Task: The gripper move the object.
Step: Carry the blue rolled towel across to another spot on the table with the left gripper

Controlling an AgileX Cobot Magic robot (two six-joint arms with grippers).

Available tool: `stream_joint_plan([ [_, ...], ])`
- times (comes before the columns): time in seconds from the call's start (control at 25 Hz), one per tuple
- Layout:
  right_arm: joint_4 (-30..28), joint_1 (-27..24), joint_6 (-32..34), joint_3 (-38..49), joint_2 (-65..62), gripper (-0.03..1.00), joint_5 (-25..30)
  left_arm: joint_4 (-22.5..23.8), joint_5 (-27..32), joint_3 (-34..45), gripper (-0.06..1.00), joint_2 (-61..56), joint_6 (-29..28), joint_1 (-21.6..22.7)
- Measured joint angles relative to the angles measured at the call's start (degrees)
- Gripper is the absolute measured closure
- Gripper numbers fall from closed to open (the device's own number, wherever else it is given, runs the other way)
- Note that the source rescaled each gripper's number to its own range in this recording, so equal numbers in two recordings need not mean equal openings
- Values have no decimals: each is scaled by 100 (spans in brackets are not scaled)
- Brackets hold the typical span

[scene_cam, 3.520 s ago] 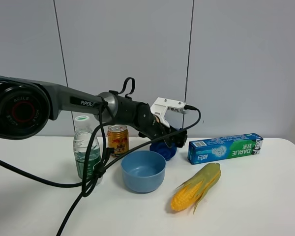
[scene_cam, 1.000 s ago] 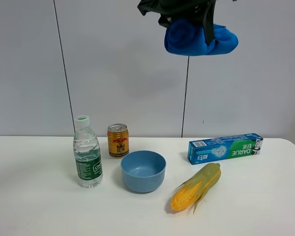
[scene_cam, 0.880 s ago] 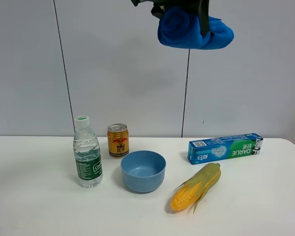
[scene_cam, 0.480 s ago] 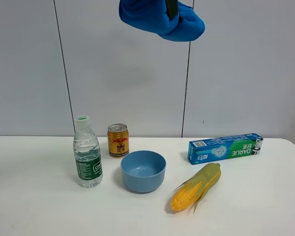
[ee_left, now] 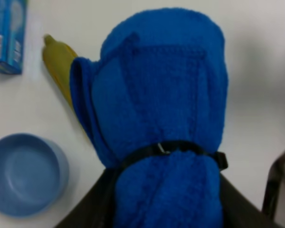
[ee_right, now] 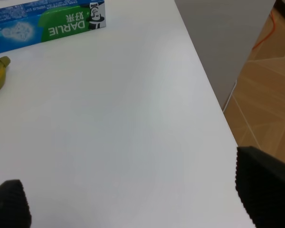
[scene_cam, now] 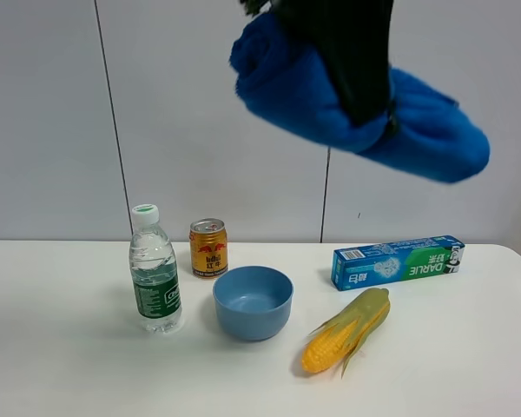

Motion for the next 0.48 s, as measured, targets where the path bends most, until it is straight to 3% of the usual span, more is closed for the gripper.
stream_joint_plan([
  [0.24, 0, 0, 0, 0, 0, -3, 0, 92, -157, 1545, 94, -470, 1484, 194],
  [0.48, 0, 0, 0, 0, 0, -3, 0, 140, -1454, 2795, 94, -636, 2051, 683],
])
